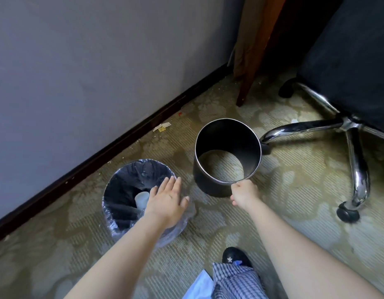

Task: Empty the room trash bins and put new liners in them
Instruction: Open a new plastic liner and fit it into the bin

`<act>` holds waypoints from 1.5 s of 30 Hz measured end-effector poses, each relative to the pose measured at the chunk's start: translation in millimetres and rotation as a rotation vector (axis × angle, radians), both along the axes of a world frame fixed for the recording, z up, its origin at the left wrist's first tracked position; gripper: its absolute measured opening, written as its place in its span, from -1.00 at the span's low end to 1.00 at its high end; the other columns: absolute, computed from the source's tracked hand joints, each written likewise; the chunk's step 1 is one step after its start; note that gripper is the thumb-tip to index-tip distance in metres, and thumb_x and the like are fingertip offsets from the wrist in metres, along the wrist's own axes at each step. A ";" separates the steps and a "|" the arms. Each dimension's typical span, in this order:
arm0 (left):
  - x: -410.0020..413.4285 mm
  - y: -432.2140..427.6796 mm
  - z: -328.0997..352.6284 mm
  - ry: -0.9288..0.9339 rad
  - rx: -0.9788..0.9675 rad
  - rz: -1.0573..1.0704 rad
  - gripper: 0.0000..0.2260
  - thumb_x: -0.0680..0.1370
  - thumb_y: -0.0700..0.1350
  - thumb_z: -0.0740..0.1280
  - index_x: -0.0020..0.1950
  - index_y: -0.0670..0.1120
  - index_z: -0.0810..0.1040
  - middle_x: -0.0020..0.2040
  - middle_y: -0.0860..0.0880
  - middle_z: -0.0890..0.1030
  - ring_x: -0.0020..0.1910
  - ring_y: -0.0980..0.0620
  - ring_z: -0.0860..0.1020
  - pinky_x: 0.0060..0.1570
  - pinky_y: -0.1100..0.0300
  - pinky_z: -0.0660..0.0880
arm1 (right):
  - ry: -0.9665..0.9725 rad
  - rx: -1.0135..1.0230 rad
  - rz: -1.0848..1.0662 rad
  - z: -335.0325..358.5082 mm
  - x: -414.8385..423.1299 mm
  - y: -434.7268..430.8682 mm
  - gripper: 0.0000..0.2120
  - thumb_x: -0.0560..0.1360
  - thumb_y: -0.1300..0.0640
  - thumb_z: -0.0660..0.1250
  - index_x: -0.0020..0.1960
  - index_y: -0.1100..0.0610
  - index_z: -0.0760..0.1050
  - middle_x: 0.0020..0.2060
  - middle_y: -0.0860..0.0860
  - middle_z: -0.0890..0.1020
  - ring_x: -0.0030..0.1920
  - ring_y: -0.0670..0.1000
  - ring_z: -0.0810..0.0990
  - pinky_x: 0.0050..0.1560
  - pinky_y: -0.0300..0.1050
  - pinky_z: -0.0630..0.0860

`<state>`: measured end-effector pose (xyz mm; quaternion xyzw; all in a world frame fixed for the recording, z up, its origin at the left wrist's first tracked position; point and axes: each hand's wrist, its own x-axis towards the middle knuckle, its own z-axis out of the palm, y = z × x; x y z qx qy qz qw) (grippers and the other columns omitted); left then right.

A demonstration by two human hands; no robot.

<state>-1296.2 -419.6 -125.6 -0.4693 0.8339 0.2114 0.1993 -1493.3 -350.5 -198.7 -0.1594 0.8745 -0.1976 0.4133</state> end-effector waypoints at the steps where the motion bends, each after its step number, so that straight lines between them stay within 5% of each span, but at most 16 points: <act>1: 12.5 0.9 2.9 0.001 -0.016 0.022 -0.44 0.65 0.12 -0.03 0.57 -0.04 -0.13 0.57 -0.01 -0.11 0.54 0.04 -0.15 0.47 0.03 -0.10 | -0.003 0.007 0.045 13.2 9.4 -1.1 -0.66 0.35 0.00 0.06 -0.15 0.11 0.55 -0.11 0.14 0.67 -0.10 0.21 0.66 0.05 0.05 0.58; 5: 70.2 8.1 7.7 0.039 -0.093 0.225 -0.44 0.64 0.13 -0.01 0.57 -0.03 -0.13 0.57 0.01 -0.12 0.54 0.06 -0.17 0.47 0.04 -0.10 | -0.046 0.006 0.121 41.4 43.2 -6.4 -0.76 0.46 0.12 0.10 -0.29 0.12 0.47 -0.26 0.13 0.67 -0.15 0.20 0.67 0.01 0.09 0.60; 8: 110.3 14.7 2.2 0.094 -0.125 0.478 -0.45 0.64 0.10 0.01 0.56 -0.05 -0.08 0.58 -0.02 -0.07 0.55 0.04 -0.12 0.46 0.05 -0.05 | -0.041 0.021 0.146 30.7 65.8 -5.4 -0.77 0.45 0.10 0.10 -0.28 0.11 0.47 -0.17 0.14 0.66 -0.09 0.21 0.65 0.00 0.07 0.59; 14: 160.9 38.5 -44.0 0.263 -0.097 0.917 -0.48 0.65 0.09 -0.05 0.56 -0.07 -0.04 0.57 -0.04 0.00 0.55 0.02 -0.05 0.47 -0.01 -0.07 | -0.112 0.040 0.094 -11.2 108.7 1.6 -0.69 0.52 0.16 0.12 -0.40 0.06 0.28 -0.32 0.11 0.42 -0.20 0.11 0.40 -0.14 -0.07 0.32; 16: 169.3 36.2 -68.6 0.391 0.027 1.249 -0.48 0.65 0.12 -0.07 0.55 -0.11 0.05 0.56 -0.09 0.09 0.53 -0.07 0.05 0.48 -0.05 -0.03 | -0.154 0.039 0.020 -21.6 117.1 -2.5 -0.71 0.57 0.14 0.10 -0.32 0.11 0.36 -0.31 0.08 0.41 -0.14 0.11 0.40 -0.08 -0.05 0.36; 18: 172.5 28.0 -88.7 0.519 0.218 1.577 -0.44 0.64 0.18 -0.10 0.54 -0.12 0.11 0.54 -0.13 0.13 0.51 -0.15 0.11 0.48 -0.09 0.01 | -0.193 -0.010 -0.078 -31.2 124.5 -8.4 -0.71 0.61 0.11 0.07 -0.01 0.22 0.52 -0.11 0.14 0.50 0.00 0.17 0.49 0.13 0.00 0.45; 21: 171.5 15.8 -110.3 0.621 0.423 1.822 -0.39 0.62 0.22 -0.10 0.54 -0.16 0.11 0.53 -0.16 0.15 0.50 -0.17 0.14 0.48 -0.08 0.01 | -0.293 -0.020 -0.238 -40.4 133.3 -16.1 -0.61 0.64 0.03 0.01 0.38 0.18 0.32 0.27 0.14 0.45 0.27 0.23 0.45 0.17 0.11 0.48; 26: 152.8 6.7 -117.8 0.819 0.772 1.715 -0.38 0.61 0.26 -0.11 0.45 -0.13 0.32 0.41 -0.12 0.41 0.39 -0.12 0.36 0.40 0.00 0.17 | -0.488 -0.025 -0.483 -58.5 134.1 -20.8 -0.52 0.61 -0.14 0.01 0.50 -0.03 0.15 0.39 0.06 0.40 0.24 0.18 0.49 0.05 0.12 0.49; 28: 147.4 4.9 -121.1 0.891 0.834 1.719 -0.35 0.59 0.30 -0.06 0.41 -0.15 0.38 0.23 -0.15 0.56 0.13 -0.10 0.56 0.11 0.13 0.47 | -0.530 -0.058 -0.546 -63.0 133.2 -21.3 -0.53 0.61 -0.13 0.06 0.47 -0.01 0.20 0.30 0.10 0.49 0.06 0.12 0.58 -0.01 0.05 0.51; 30: 148.8 5.1 -124.2 0.962 0.837 1.779 -0.38 0.58 0.30 0.01 0.36 -0.15 0.43 0.13 -0.16 0.60 0.01 -0.08 0.59 -0.13 0.18 0.50 | -0.514 -0.089 -0.576 -58.7 134.6 -22.6 -0.59 0.61 -0.05 0.14 0.39 0.09 0.31 0.11 0.13 0.59 -0.17 0.04 0.57 -0.10 -0.04 0.51; 32: 153.9 7.5 -127.4 0.999 0.826 1.862 -0.49 0.60 0.23 0.10 0.32 -0.12 0.47 0.15 -0.14 0.60 0.06 -0.10 0.57 0.00 0.08 0.52 | -0.490 -0.114 -0.599 -52.4 136.0 -23.7 -0.72 0.60 0.07 0.22 0.25 0.17 0.39 -0.14 0.11 0.56 -0.31 0.00 0.49 -0.28 -0.10 0.49; 36: 162.1 4.9 -115.8 1.094 0.845 1.904 -0.68 0.63 0.00 0.18 0.25 -0.17 0.50 0.10 -0.19 0.63 0.08 -0.12 0.57 0.09 0.03 0.47 | -0.531 -0.070 -0.598 -28.5 136.5 -22.5 -0.78 0.57 0.19 0.28 0.17 0.27 0.46 -0.26 0.06 0.53 -0.43 -0.06 0.45 -0.55 -0.25 0.40; 38: 165.1 -1.1 -102.1 1.134 0.779 1.918 -0.75 0.60 -0.08 0.23 0.16 -0.21 0.54 0.07 -0.22 0.64 0.03 -0.18 0.61 0.02 -0.04 0.55 | -0.522 -0.064 -0.546 -10.5 137.0 -21.7 -0.85 0.57 0.26 0.25 0.11 0.28 0.48 -0.37 0.03 0.42 -0.53 -0.10 0.27 -0.68 -0.32 0.16; 41: 165.9 -8.2 -68.5 1.045 0.395 1.922 -0.95 0.50 -0.22 0.32 -0.17 -0.16 0.52 -0.20 -0.17 0.57 -0.24 -0.10 0.55 -0.11 0.05 0.49 | -0.424 -0.118 -0.471 21.4 139.7 -29.3 -0.95 0.53 0.37 0.24 -0.04 0.27 0.45 -0.38 0.08 0.39 -0.47 -0.05 0.25 -0.68 -0.35 0.09; 45: 162.2 -12.9 -12.1 0.980 0.033 1.694 -0.71 0.49 -0.27 0.25 -0.36 -0.05 0.24 -0.37 -0.06 0.32 -0.32 -0.01 0.28 -0.34 0.14 0.20 | -0.233 -0.219 -0.312 67.0 146.1 -45.0 -0.78 0.47 0.37 0.27 -0.28 0.13 0.38 -0.43 0.07 0.39 -0.50 0.02 0.31 -0.56 -0.23 0.22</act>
